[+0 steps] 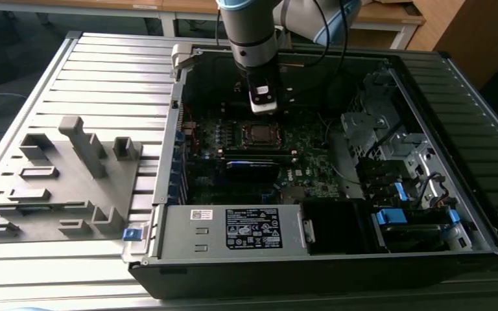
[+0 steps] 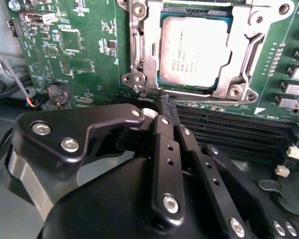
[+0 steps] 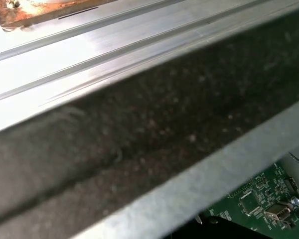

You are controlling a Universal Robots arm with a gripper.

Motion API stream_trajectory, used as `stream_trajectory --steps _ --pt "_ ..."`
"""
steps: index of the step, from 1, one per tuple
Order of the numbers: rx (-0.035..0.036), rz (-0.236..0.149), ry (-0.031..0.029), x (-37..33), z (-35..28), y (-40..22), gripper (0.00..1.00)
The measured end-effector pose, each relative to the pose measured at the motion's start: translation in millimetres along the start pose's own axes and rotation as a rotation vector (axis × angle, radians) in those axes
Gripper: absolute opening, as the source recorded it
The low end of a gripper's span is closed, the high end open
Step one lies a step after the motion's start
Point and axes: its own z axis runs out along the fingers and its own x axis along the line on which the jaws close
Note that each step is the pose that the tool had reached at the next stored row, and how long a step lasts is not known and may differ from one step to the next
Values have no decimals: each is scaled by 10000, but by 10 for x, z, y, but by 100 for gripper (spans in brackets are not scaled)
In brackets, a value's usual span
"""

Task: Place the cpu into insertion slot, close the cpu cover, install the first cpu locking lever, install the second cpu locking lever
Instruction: 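Install the first cpu locking lever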

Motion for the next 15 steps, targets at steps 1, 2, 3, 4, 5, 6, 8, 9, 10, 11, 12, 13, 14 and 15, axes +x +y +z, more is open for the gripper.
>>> stream_trajectory --steps 1,2,3,4,5,6,8,9,10,11,12,13,14,15 --pt "-2 2 -1 2 1 4 11" --pt "-3 3 -1 5 2 9 11" --pt "-2 5 -2 9 3 17 11" --pt "-2 10 -2 15 4 27 11" --pt "-1 16 -3 21 5 38 11" --pt "1 21 -5 26 6 47 11" --pt "2 24 -4 29 6 52 11" --pt "2 23 -4 29 6 52 11" --pt "5 21 -7 29 7 52 11" --pt "14 19 -15 29 7 53 11" --pt "42 11 -30 29 8 53 11" --pt "78 0 -48 29 7 53 11" --pt "112 -11 -66 29 8 52 11" --pt "148 -23 -87 29 8 52 11"
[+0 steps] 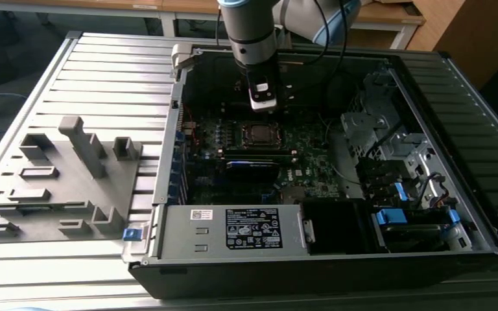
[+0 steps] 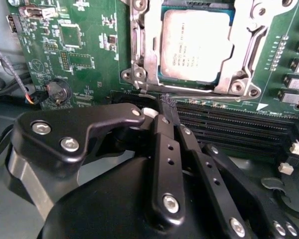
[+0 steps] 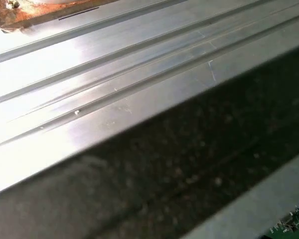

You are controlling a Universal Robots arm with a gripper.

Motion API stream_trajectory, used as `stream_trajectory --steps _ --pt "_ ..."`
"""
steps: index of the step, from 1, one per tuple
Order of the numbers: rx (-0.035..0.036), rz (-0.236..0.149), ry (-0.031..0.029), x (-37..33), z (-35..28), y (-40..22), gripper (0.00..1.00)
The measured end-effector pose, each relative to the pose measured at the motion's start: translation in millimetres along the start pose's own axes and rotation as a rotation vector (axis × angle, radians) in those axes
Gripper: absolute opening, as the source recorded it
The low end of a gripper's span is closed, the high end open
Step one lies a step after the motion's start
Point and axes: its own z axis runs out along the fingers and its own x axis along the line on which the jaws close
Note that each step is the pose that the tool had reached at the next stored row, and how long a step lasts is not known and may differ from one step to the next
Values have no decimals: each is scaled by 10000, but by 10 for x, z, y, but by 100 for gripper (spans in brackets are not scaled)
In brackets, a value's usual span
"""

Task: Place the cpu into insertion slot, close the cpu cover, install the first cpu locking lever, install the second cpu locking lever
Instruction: 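Install the first cpu locking lever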

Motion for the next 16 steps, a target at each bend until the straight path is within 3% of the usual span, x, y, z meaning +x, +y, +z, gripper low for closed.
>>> stream_trajectory --steps 6,16 --pt "229 -75 -141 0 3 -1 11" --pt "220 -76 -160 1 6 -2 11"
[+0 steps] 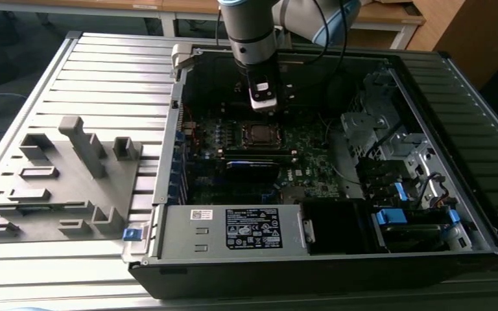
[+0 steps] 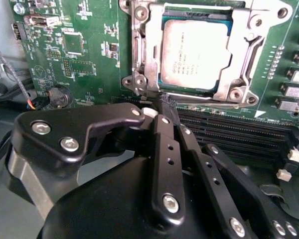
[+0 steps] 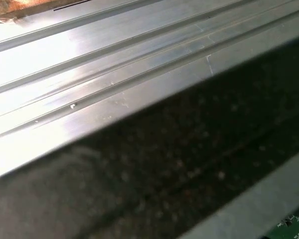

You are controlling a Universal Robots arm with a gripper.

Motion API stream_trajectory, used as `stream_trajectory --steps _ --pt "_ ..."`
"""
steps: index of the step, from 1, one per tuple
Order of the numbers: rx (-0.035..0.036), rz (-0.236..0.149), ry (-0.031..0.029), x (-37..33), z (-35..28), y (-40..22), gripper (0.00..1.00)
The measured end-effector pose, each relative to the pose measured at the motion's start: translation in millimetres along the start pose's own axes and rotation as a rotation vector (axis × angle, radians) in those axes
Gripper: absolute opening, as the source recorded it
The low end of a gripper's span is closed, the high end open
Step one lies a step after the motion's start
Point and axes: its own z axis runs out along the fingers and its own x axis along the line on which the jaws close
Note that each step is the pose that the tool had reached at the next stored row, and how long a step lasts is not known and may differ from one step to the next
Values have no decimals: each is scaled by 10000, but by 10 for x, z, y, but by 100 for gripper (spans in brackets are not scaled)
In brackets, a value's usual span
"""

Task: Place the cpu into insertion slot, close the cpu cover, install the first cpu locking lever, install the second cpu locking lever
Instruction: 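Install the first cpu locking lever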

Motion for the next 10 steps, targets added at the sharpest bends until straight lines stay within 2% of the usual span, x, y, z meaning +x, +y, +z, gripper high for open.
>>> stream_trajectory --steps 5,9,10 --pt "-25 -6 -62 6 24 -7 11" --pt "-109 21 -20 7 24 -8 11" --pt "-113 23 -19 7 25 -8 11"
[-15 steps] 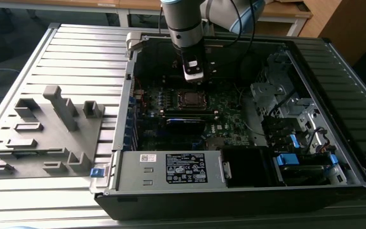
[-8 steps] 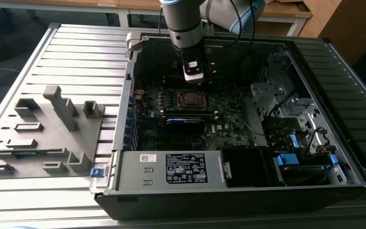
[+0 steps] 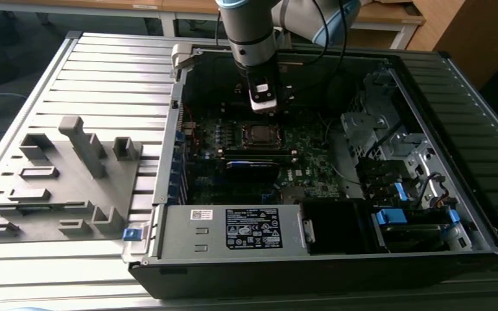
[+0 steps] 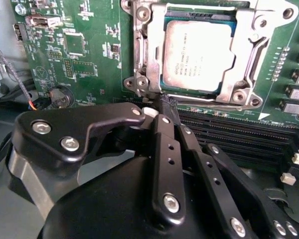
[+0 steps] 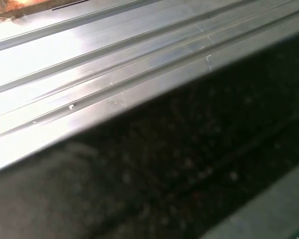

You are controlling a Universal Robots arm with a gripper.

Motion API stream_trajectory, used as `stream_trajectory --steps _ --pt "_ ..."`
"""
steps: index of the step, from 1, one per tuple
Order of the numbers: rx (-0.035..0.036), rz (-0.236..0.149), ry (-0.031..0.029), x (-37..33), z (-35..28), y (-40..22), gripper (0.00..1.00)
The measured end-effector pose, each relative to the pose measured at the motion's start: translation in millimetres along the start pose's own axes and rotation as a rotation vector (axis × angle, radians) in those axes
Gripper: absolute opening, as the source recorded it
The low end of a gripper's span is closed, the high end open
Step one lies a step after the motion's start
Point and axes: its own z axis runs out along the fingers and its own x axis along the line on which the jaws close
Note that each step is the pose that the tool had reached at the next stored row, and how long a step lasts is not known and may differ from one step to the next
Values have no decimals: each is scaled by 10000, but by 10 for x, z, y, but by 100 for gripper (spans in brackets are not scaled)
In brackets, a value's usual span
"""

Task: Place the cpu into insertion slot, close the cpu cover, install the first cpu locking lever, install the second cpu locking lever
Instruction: 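Install the first cpu locking lever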

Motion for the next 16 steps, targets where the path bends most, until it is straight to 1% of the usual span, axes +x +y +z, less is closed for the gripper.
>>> stream_trajectory --steps 9,13,16 --pt "-7 0 0 -1 3 2 11" --pt "-8 -1 -1 -28 12 18 11" --pt "-8 1 -1 -34 14 21 11"
